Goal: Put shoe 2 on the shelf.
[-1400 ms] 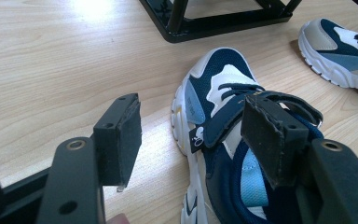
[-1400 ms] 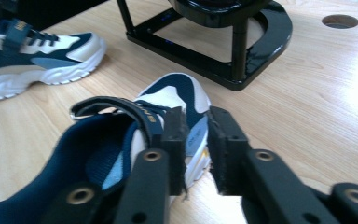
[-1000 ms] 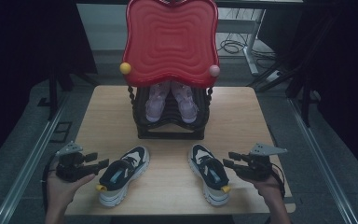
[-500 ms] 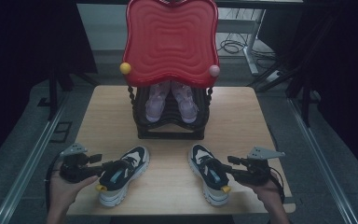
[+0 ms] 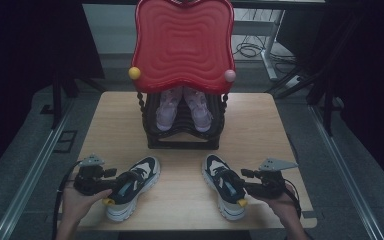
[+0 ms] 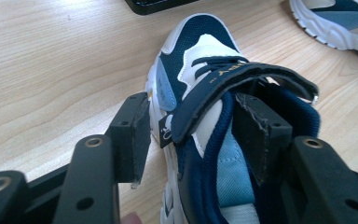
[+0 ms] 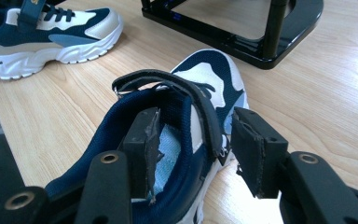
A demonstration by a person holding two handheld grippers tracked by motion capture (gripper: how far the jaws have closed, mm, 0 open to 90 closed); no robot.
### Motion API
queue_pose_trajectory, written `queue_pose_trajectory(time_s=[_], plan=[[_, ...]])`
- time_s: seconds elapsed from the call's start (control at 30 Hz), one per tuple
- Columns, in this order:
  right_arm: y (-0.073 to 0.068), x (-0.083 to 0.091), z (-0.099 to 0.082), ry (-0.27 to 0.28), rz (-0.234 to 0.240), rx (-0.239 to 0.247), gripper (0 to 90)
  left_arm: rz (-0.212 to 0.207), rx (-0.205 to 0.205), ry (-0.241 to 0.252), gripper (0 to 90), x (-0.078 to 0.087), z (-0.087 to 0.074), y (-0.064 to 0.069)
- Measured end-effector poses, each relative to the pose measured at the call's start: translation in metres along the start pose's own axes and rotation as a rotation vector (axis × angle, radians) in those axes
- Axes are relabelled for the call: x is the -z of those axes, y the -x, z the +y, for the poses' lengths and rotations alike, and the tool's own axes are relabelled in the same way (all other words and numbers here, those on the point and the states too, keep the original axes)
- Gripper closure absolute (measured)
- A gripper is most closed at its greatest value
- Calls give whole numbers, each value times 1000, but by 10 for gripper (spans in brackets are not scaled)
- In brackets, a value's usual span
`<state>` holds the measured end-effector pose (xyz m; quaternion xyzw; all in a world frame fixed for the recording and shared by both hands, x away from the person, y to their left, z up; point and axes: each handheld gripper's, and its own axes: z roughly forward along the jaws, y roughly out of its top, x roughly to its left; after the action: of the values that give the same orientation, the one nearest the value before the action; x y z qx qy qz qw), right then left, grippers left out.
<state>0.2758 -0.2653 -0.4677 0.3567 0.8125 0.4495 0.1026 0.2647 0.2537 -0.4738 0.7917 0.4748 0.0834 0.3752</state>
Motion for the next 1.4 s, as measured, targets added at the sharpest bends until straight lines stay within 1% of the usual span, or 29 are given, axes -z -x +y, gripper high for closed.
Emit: queue_pose_trajectory(time_s=[0.1, 0.23, 0.37, 0.4, 0.43, 0.47, 0.53, 0.57, 0.63, 0.7, 0.77, 0.93, 1.17, 1.4], plan=[[0, -6, 2, -11, 4, 6, 521, 1, 6, 9, 503, 0, 0, -1], [2, -16, 8, -38, 7, 9, 522, -6, 0, 6, 528, -1, 0, -1], [2, -27, 12, -76, -5, 21, 526, -12, -22, -9, 533, -2, -1, -1], [1, -29, 13, -84, -11, 25, 527, -6, -36, -26, 534, -4, -1, -2], [1, -32, 13, -95, -18, 32, 527, 12, -52, -47, 535, -6, -2, -2], [1, -34, 13, -108, -28, 39, 528, 19, -57, -50, 534, -7, -3, -3], [1, -39, 13, -139, -51, 48, 550, -3, -47, -38, 553, -7, -4, -4], [2, -42, 12, -152, -54, 45, 575, -4, -46, -38, 569, -7, -4, -4], [3, -43, 12, -154, -42, 34, 602, -14, -45, -36, 602, -7, -4, -3], [3, -43, 13, -162, -48, 27, 625, -22, -47, -35, 650, -7, -3, -2], [2, -43, 14, -169, -49, 29, 653, -19, -42, -36, 674, -7, -3, -1], [1, -43, 13, -168, -52, 32, 687, -10, -41, -37, 705, -7, -3, 0], [4, -42, 11, -139, -29, 8, 700, 1, -42, -38, 721, -6, -3, 2], [5, -41, 8, -108, -8, 14, 707, -5, -23, -17, 723, -2, -2, 2]])
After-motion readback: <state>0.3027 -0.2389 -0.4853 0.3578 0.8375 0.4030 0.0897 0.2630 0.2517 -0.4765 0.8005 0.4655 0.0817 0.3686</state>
